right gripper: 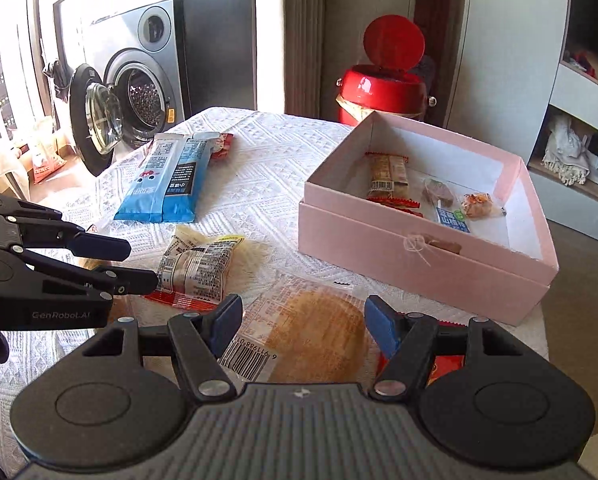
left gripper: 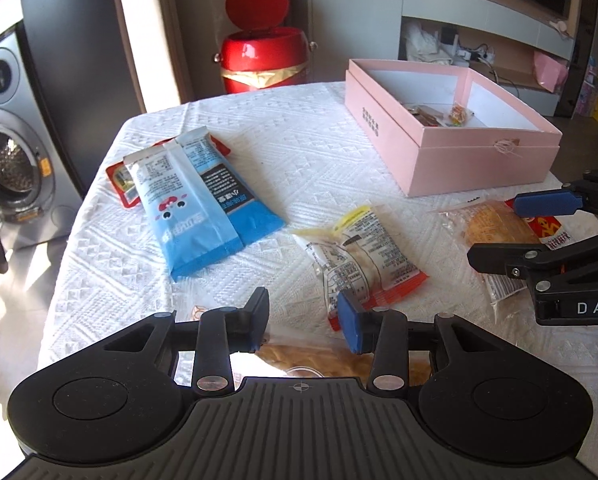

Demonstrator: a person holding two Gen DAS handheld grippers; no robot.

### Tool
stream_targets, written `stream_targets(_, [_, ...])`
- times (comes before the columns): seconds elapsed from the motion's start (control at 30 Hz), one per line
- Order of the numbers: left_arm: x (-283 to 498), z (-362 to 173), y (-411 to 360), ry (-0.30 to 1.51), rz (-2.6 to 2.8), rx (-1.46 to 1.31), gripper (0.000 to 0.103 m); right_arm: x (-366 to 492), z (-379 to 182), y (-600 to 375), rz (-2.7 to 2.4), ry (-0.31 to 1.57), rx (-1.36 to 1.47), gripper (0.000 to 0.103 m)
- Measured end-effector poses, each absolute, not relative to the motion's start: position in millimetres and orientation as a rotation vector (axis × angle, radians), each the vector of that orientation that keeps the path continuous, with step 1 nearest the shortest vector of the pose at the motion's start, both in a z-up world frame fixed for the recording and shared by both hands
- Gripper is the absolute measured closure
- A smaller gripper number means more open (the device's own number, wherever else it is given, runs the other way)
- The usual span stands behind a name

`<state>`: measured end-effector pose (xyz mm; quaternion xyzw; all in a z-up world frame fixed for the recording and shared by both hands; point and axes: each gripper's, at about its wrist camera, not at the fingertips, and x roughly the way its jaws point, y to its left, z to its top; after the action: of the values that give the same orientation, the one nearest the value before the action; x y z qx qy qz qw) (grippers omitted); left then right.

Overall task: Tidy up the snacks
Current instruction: 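Move the right tool to the blue-and-white packet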

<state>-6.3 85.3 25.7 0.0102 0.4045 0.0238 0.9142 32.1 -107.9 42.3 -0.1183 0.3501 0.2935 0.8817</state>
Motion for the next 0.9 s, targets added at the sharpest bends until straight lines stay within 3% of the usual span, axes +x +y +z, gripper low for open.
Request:
stream_targets(0.53, [-8, 25, 133, 0.826, 0.175, -0.047, 0.059, -3, 49, -67, 0.735, 0.662, -0.331, 0.035])
stream_targets(0.9, [-38, 37, 193, 0.709, 0.274, -0.246, 0.060, 47, 72, 3, 0.811, 0.684, -0.281, 0.034])
